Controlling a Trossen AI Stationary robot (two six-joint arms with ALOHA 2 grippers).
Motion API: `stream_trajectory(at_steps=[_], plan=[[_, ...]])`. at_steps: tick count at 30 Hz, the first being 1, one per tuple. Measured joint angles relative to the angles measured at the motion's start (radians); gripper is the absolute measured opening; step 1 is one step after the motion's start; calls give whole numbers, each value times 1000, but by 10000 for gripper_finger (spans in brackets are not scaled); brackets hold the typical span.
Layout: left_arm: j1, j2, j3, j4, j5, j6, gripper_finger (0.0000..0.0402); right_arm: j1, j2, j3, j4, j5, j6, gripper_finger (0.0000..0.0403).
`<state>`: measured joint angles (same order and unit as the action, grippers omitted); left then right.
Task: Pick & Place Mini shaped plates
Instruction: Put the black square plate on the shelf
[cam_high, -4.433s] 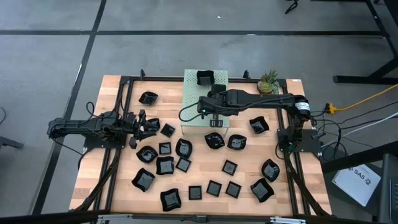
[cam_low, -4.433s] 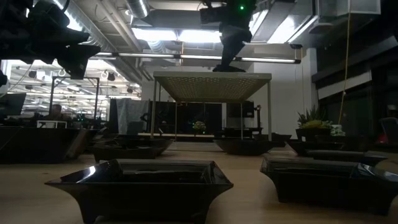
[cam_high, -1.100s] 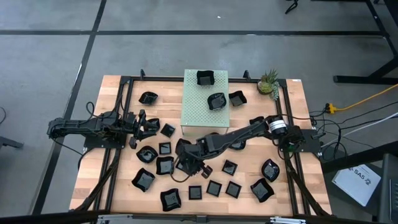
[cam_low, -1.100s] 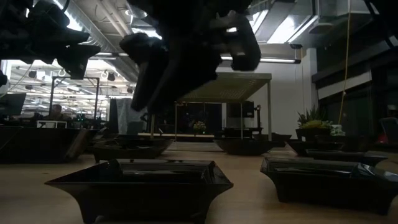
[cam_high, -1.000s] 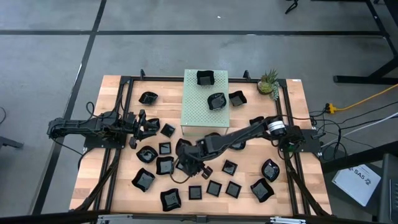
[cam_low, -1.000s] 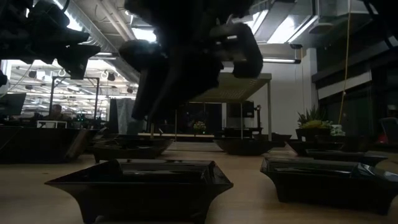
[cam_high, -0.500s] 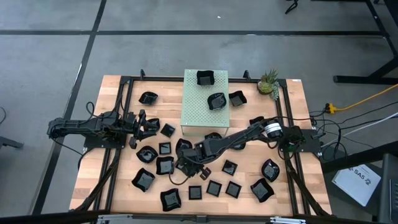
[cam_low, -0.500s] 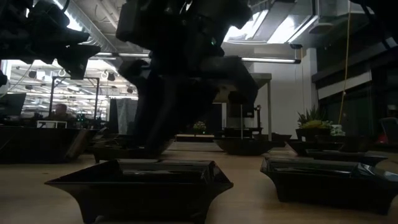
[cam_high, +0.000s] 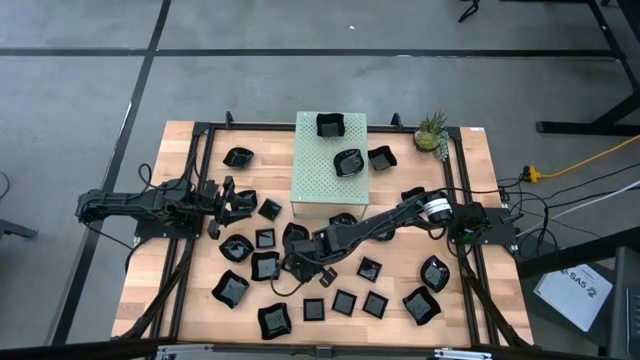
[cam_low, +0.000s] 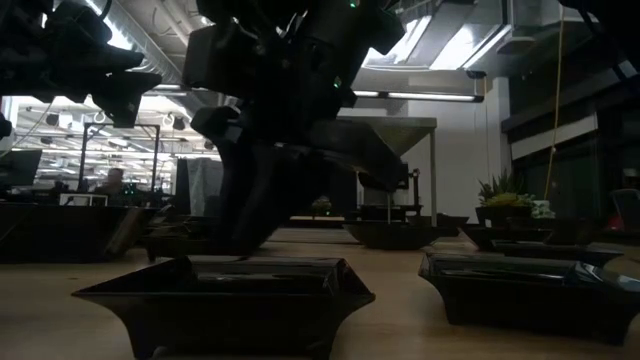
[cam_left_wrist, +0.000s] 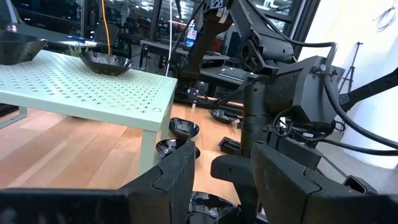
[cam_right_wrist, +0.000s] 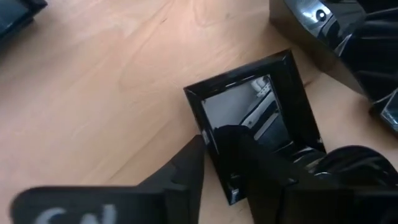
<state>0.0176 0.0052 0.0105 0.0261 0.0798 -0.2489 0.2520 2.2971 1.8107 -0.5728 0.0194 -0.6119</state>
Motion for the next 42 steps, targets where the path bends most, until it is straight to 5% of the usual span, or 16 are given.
stream_trajectory(at_steps=[9, 24, 35, 42], plan=[[0, 0, 0, 0, 0, 0, 152, 1, -1, 1, 2, 0, 25, 7], [0, 0, 0, 0, 0, 0, 152, 4, -58, 0, -80, -7, 77, 7], [0, 0, 0, 0, 0, 0, 152, -12, -168, -1, -110, -177, 184, 5], [0, 0, 0, 0, 0, 0, 152, -34, -251, -1, -115, -197, 234, 5]])
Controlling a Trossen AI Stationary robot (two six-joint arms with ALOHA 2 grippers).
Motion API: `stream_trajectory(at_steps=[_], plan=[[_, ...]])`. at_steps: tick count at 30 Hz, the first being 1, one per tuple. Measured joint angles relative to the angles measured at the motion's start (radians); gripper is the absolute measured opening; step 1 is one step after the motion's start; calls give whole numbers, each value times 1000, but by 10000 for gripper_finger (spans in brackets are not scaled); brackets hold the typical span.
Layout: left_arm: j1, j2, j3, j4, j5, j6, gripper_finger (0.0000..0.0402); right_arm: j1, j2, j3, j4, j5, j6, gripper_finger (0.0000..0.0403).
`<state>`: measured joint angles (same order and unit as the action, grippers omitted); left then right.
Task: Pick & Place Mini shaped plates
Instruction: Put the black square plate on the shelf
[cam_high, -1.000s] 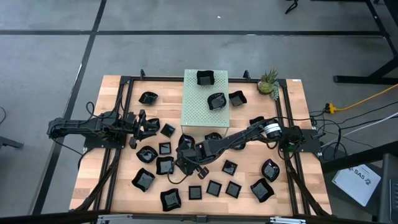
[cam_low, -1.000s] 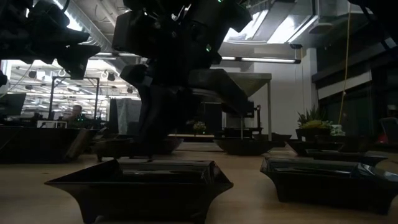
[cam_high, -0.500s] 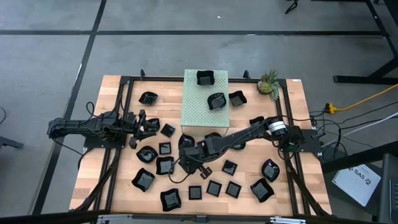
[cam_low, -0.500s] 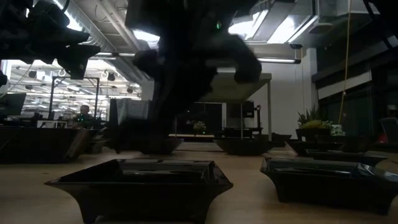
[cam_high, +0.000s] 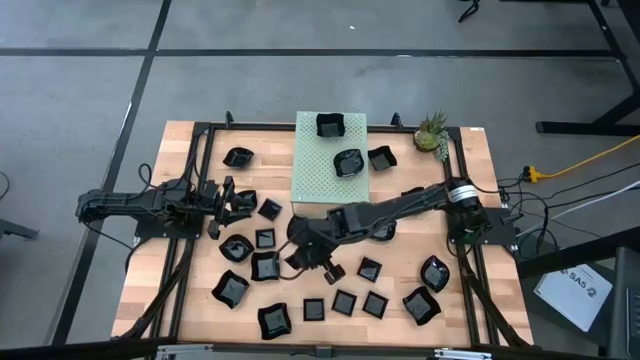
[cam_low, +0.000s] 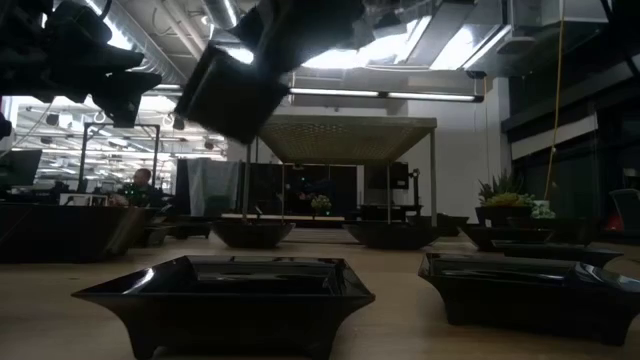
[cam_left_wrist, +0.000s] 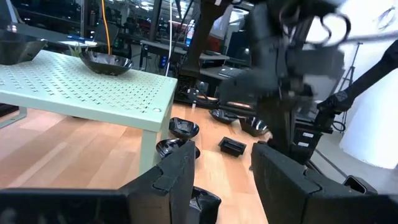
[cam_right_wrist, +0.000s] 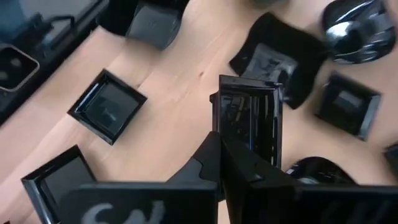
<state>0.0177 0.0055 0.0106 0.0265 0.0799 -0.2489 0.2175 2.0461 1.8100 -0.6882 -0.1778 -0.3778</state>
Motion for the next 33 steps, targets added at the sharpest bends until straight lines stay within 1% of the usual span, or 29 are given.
stream_trajectory(at_steps=[8, 14, 24, 29, 33], plan=[[0, 0, 0, 0, 0, 0, 152, -29, -93, 0, 5, 13, 1, 5], [0, 0, 0, 0, 0, 0, 152, -64, -147, 0, 5, 170, -18, 5], [0, 0, 0, 0, 0, 0, 152, -162, -162, 0, -36, 349, -23, 5], [0, 0, 0, 0, 0, 0, 152, -220, -162, 0, -89, 396, -18, 5], [0, 0, 0, 0, 0, 0, 152, -255, -162, 0, -135, 396, -16, 5]])
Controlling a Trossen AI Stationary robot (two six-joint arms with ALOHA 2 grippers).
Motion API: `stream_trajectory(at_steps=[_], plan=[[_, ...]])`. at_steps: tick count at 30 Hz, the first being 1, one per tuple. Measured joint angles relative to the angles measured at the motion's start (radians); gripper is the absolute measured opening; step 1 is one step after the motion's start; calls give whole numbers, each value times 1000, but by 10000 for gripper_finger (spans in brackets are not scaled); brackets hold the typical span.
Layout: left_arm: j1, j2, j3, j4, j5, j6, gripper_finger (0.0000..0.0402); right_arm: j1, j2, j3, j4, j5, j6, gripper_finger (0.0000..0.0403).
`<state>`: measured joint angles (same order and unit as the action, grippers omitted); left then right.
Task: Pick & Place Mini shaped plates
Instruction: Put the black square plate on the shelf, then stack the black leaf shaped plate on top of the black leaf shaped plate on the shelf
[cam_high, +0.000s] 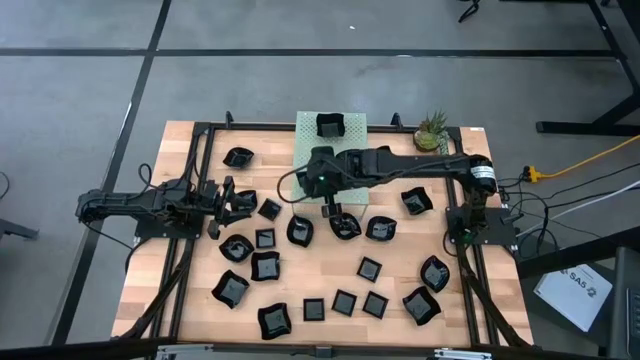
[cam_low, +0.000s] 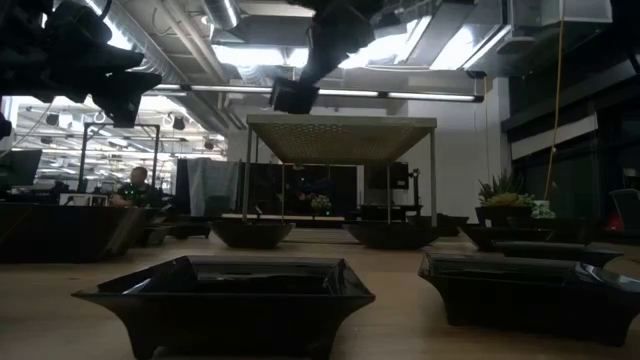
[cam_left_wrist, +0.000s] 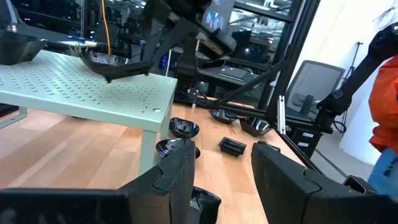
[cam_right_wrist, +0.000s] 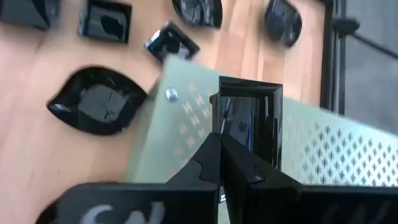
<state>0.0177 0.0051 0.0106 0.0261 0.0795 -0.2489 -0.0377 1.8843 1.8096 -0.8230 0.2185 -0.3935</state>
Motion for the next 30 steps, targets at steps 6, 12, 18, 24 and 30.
stream_trajectory(at_steps=[6, 12, 18, 24, 30], plan=[[0, 0, 0, 0, 0, 0, 152, -33, 1, -70, 50, -1, 0, 6], [0, 0, 0, 0, 0, 0, 152, -44, 0, -82, 59, 0, 0, 6], [0, 0, 0, 0, 0, 0, 152, -46, 1, -82, 63, -4, 0, 18], [0, 0, 0, 0, 0, 0, 152, -46, 1, -82, 62, -56, 11, 54], [0, 0, 0, 0, 0, 0, 152, -45, 1, -82, 62, -63, 22, 103]])
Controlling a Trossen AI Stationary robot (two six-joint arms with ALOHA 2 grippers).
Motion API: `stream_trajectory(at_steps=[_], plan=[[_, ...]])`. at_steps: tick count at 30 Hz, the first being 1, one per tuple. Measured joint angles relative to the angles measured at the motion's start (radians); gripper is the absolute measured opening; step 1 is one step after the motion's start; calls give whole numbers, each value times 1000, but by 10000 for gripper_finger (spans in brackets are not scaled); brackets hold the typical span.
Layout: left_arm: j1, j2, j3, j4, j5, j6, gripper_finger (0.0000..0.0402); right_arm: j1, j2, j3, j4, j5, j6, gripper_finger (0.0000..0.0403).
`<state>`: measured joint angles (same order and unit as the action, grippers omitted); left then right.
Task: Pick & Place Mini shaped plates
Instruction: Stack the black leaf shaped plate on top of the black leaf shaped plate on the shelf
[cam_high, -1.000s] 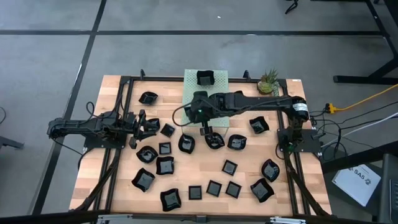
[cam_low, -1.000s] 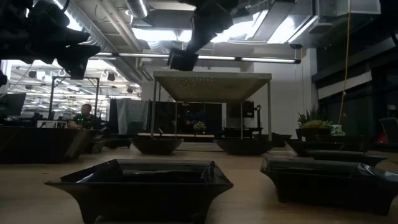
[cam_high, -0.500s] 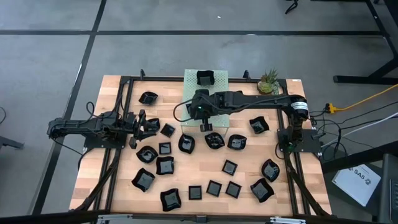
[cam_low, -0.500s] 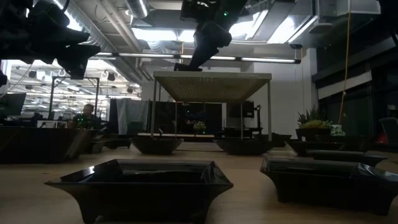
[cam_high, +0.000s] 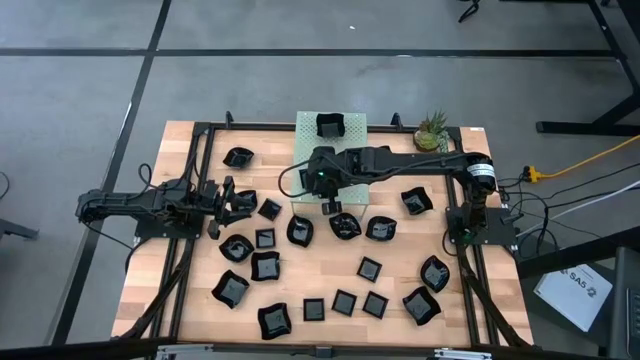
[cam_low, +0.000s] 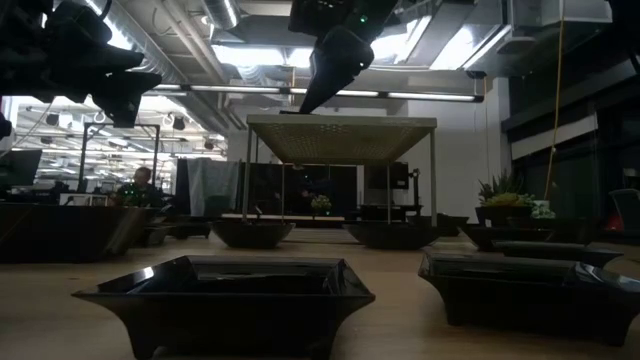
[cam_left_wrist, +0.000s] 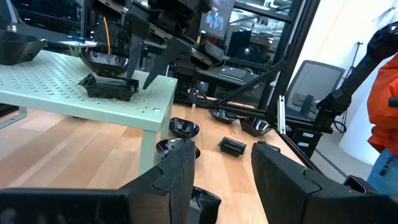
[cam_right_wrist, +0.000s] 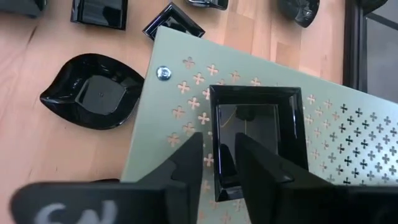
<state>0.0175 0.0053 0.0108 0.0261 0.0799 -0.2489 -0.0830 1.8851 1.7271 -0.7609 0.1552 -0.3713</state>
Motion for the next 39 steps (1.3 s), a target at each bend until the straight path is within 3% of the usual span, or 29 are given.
stream_trajectory(at_steps=[8, 15, 39], plan=[[0, 0, 0, 0, 0, 0, 152, 20, -2, 0, 14, 85, -18, 157], [0, 0, 0, 0, 0, 0, 152, 51, -6, 41, 18, 87, -26, 182], [0, 0, 0, 0, 0, 0, 152, 181, -5, 49, 16, 51, -55, 182]])
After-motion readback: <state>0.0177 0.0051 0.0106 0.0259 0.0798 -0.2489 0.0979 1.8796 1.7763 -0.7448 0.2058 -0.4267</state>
